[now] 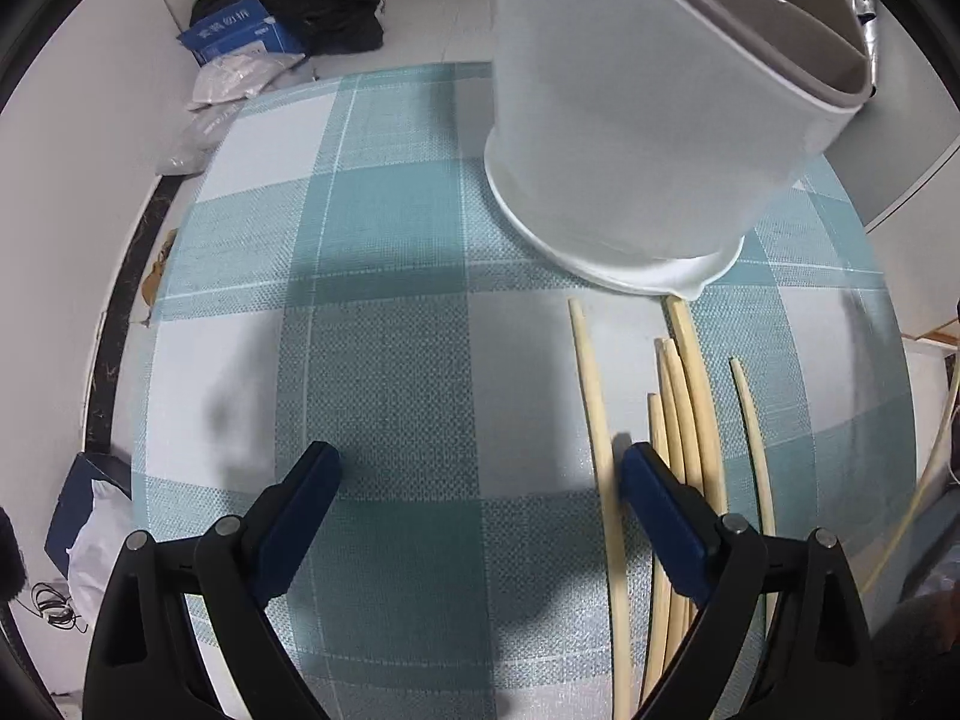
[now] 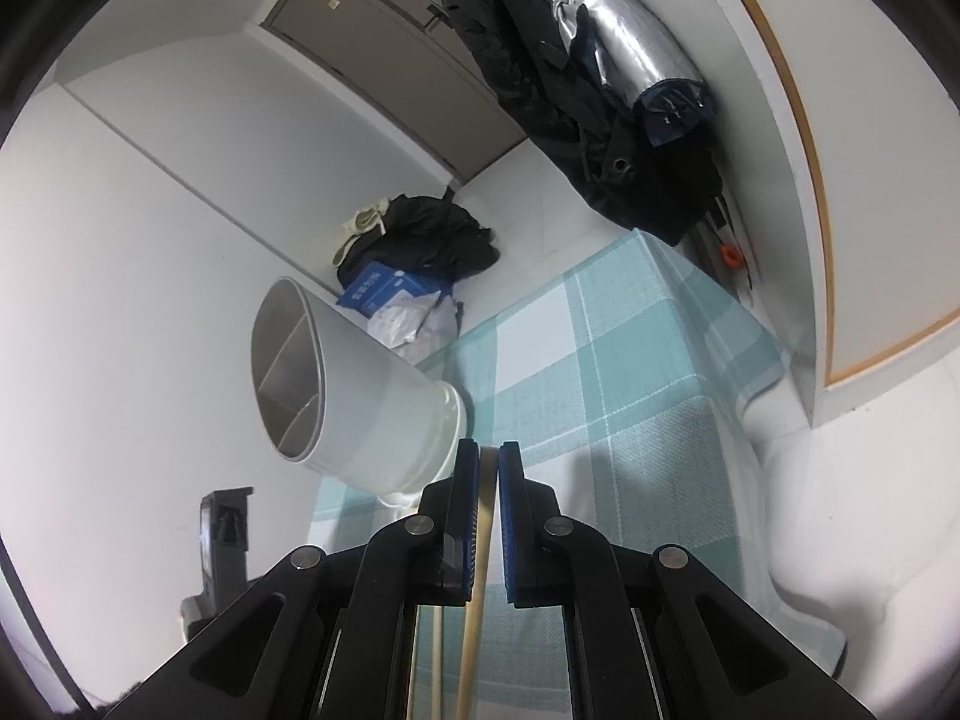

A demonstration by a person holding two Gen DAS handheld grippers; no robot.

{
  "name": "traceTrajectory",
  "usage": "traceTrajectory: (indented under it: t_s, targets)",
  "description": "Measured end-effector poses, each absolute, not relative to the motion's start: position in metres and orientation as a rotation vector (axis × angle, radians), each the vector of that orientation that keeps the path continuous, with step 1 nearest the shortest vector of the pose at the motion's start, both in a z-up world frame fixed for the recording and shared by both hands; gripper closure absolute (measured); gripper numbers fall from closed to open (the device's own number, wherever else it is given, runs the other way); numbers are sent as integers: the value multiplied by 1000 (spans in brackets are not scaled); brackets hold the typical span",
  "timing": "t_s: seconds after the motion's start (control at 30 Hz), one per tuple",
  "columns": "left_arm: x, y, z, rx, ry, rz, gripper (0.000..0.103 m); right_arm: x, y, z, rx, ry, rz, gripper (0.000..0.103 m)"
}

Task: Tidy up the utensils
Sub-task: 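Lift the chopstick with the right gripper while the left gripper grasps another chopstick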

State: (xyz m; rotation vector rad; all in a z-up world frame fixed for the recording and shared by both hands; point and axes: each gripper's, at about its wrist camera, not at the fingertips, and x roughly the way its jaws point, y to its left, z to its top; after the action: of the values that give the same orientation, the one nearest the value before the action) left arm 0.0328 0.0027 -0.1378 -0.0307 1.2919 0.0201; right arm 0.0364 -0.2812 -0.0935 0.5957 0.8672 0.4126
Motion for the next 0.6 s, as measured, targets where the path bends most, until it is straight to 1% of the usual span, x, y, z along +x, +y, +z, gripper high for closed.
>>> traceTrajectory:
  t_s: [0.23,0.27,0.33,0.4,0.43,0.5,0.53,0.57,0.6]
  targets:
    - [48,-3,-137,2,1285,49,11,36,-278,-91,583,862,425,97]
    - [50,-5,-136,11,1272,59,13,36,-278,-91,582,862,425,97]
    - [52,-9,-133,11,1257,60,20,36,-279,-91,584,862,424,97]
    - [54,-12,-131,-11,1246,60,43,36,-280,-91,588,861,423,97]
    - [55,-13,-130,-39,1249,56,49,37,-280,-91,588,857,423,97]
    - [57,-16,-127,-65,1251,58,77,37,-281,-90,587,852,424,97]
    - [57,-17,-126,-72,1253,61,84,37,-281,-90,589,851,425,97]
    - [57,-17,-126,-96,1257,59,98,37,-281,-90,589,850,425,97]
    - [57,-16,-126,-128,1264,62,101,38,-281,-90,587,850,425,97]
